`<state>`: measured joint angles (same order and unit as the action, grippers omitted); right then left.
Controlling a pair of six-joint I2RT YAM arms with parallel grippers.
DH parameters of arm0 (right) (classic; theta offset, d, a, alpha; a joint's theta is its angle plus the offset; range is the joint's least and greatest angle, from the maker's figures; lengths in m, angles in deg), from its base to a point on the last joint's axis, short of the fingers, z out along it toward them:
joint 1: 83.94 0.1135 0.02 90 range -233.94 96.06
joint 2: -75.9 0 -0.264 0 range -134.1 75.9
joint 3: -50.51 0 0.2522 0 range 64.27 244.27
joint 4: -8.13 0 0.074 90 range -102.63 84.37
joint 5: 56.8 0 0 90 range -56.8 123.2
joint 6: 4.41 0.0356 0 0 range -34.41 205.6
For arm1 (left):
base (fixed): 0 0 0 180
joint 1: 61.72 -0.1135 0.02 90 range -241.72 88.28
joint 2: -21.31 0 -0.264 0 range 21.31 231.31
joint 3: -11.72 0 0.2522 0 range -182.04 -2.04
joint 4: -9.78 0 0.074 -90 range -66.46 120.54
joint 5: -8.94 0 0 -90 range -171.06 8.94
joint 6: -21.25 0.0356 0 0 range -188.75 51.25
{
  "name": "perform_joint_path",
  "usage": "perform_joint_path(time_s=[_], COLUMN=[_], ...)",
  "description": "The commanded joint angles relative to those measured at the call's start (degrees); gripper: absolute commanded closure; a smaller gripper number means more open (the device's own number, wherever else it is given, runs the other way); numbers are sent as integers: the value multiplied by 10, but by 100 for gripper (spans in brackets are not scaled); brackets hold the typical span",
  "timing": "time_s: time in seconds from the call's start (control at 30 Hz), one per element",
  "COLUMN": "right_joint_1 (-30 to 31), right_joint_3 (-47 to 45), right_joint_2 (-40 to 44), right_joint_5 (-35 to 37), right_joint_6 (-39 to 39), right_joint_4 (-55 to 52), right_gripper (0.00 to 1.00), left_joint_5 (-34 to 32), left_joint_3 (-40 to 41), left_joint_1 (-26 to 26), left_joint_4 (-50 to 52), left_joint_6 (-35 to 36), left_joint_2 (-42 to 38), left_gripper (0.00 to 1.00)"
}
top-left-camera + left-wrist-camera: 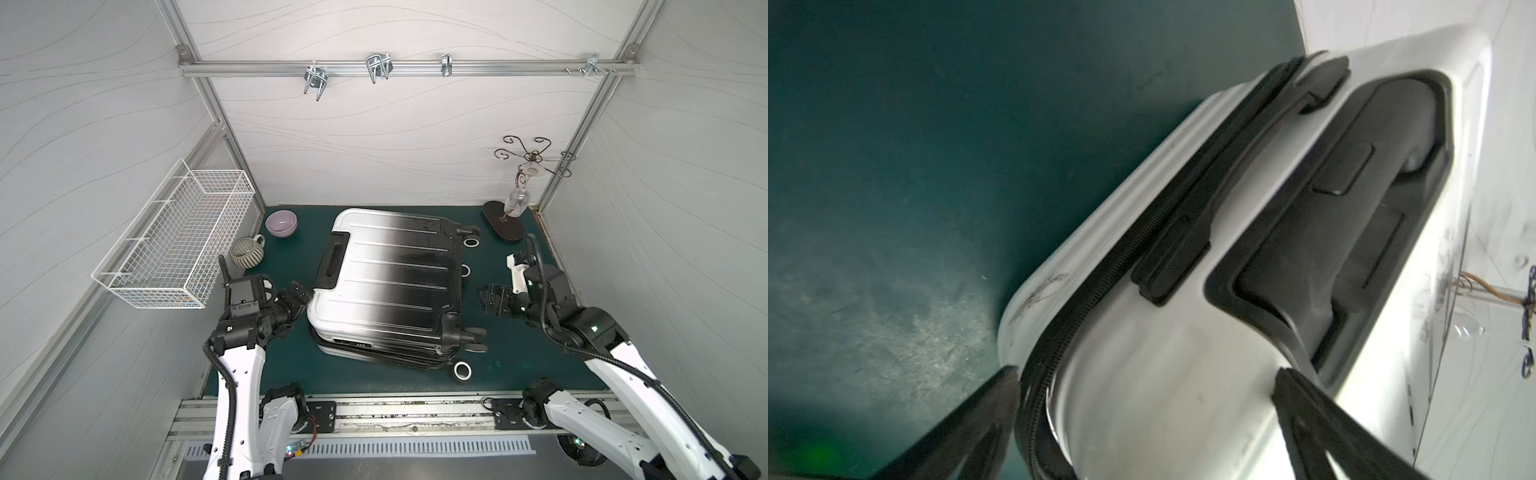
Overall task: Close the suitcase zippers
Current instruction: Adjust the suitcase at the center of the board.
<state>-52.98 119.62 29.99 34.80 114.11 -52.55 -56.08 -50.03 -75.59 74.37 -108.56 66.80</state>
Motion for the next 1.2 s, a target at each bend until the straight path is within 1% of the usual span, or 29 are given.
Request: perform_joint_path(time_s=[0.0,0.07,0.13,0.23,0.37,0.4,0.47,0.53,0.6,0.63,0.73,0.8,0.87,0.93,1.0,1.07,1.1,1.17], right_joint_1=[-15,-14,-14,-14,4,8,17,32,47,58,97,128,155,172,186,200,201,178], right_joint_3=[24,20,-6,-48,-71,-74,-77,-72,-53,-32,42,77,73,45,29,39,53,100], right_joint_2=[3,-16,-28,-39,-62,-70,-81,-78,-73,-75,-102,-137,-173,-200,-221,-228,-228,-205], right_joint_5=[-195,-261,-325,-400,-433,-454,-523,-573,-629,-641,-628,-596,-548,-512,-493,-474,-470,-431], right_joint_6=[17,36,70,105,75,65,67,101,163,188,203,192,192,208,222,210,196,140], right_joint_4=[-89,-92,-66,-28,-24,-19,12,70,145,172,189,183,204,252,288,290,272,179], right_gripper=[9,9,7,2,1,1,2,4,7,8,8,8,8,10,12,13,13,12], left_joint_5=[66,108,131,110,133,143,169,175,161,153,147,128,80,41,-14,-65,-83,-142], left_joint_3=[-11,16,47,64,76,79,84,68,32,7,-58,-106,-171,-229,-274,-302,-312,-334], left_joint_1=[23,28,42,80,107,109,111,111,111,111,112,115,116,116,117,119,123,152], left_joint_4=[-41,-85,-126,-136,-180,-194,-243,-286,-302,-304,-317,-293,-214,-135,-68,-23,-5,41], left_joint_6=[3,-13,-35,-32,-49,-56,-89,-118,-126,-127,-129,-105,-51,-3,33,57,67,81], left_joint_2=[-8,-14,-19,-19,5,12,24,35,50,63,114,149,188,214,217,200,190,167], left_gripper=[1,1,1,1,1,1,1,1,1,1,1,1,1,1,1,1,1,1])
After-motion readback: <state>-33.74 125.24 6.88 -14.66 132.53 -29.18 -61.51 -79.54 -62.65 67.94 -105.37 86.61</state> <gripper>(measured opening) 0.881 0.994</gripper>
